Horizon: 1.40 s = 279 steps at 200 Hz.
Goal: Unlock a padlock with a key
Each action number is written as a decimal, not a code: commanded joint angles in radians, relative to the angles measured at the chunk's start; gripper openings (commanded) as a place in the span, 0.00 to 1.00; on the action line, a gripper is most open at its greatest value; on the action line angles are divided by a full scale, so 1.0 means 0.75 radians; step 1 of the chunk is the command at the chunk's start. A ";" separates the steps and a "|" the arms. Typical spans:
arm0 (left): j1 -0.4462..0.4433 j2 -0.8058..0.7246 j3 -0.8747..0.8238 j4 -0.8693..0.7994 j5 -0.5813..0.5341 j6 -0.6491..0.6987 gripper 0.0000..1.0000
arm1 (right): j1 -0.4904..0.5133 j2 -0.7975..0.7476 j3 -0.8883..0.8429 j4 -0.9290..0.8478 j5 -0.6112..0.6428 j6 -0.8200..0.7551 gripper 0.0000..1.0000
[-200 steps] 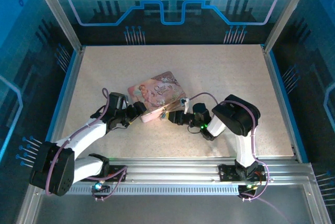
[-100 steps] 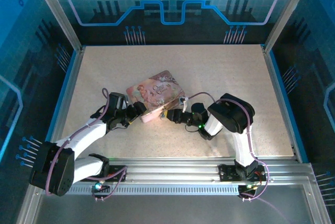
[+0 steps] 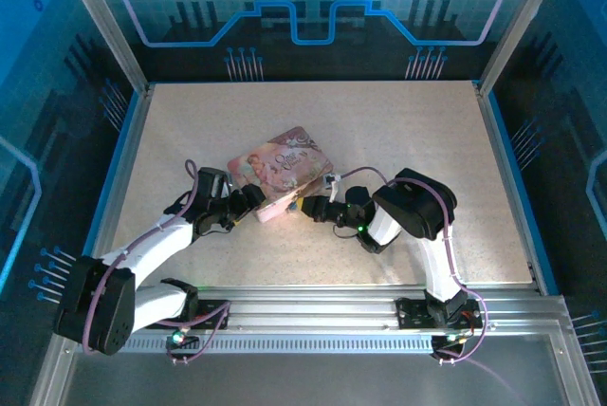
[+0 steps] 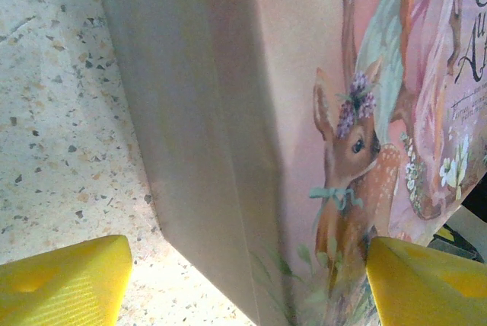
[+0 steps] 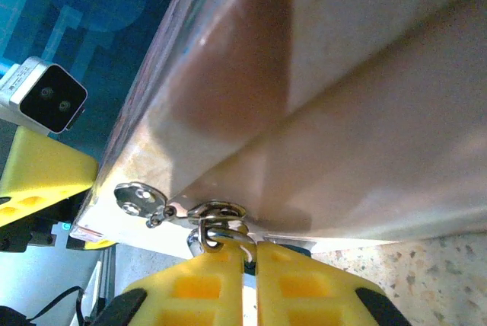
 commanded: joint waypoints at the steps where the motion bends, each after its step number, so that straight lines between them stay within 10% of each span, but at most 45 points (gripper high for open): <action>1: -0.009 0.028 -0.018 -0.061 -0.013 -0.020 0.81 | 0.012 0.047 0.005 -0.011 0.039 0.017 0.08; 279: -0.009 0.024 -0.047 -0.040 -0.015 -0.033 0.81 | -0.035 0.025 -0.085 0.019 0.089 0.466 0.01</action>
